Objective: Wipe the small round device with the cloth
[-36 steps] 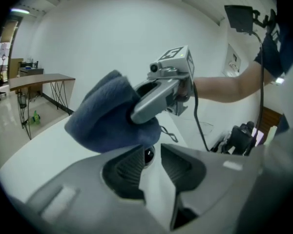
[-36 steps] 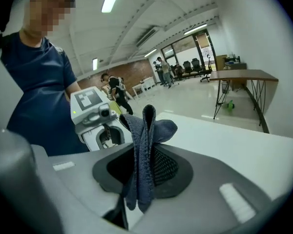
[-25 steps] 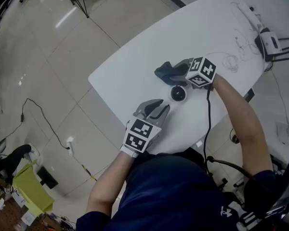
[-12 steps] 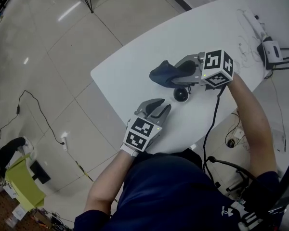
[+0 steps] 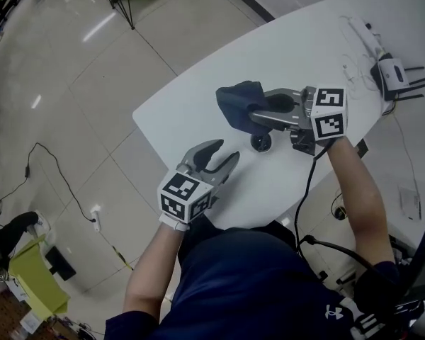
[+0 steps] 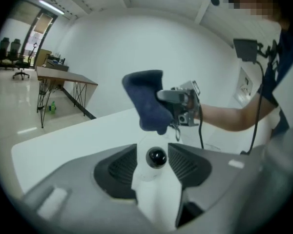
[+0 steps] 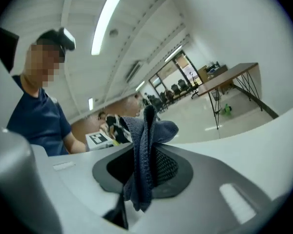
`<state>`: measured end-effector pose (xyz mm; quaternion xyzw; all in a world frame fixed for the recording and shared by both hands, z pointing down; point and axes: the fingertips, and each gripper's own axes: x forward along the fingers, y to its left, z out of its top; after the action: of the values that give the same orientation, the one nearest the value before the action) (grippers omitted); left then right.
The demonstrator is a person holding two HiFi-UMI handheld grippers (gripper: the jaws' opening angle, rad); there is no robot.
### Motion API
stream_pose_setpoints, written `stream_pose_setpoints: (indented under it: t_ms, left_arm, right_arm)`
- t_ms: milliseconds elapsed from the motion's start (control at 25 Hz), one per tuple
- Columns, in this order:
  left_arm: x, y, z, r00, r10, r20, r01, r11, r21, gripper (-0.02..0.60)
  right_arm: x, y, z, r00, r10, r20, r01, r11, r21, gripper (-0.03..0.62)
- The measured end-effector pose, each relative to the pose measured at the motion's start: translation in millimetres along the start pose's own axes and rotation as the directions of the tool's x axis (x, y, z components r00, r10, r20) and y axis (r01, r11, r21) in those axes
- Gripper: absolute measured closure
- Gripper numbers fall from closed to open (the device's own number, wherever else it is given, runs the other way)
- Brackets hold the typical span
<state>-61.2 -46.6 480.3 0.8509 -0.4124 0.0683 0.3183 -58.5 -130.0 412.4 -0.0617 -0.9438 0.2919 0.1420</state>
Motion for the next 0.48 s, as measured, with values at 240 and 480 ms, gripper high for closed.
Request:
stream_pose_setpoints:
  t_ms: [240,480]
  left_arm:
    - [-21.3,-31.9,77.1,0.925,-0.318,0.206,0.361,0.905,-0.225,0.237]
    - [-27.9,-90.7,78.0,0.789,-0.601,0.131,0.615,0.771,-0.167,0.203]
  right_arm:
    - [-24.7,62.4,-0.4,0.982,0.053,0.184,-0.064,0.997,0.052,0.514]
    - [-25.5,95.6,-25.2,0.959,0.023,0.281,-0.056,0.992,0.111,0.513]
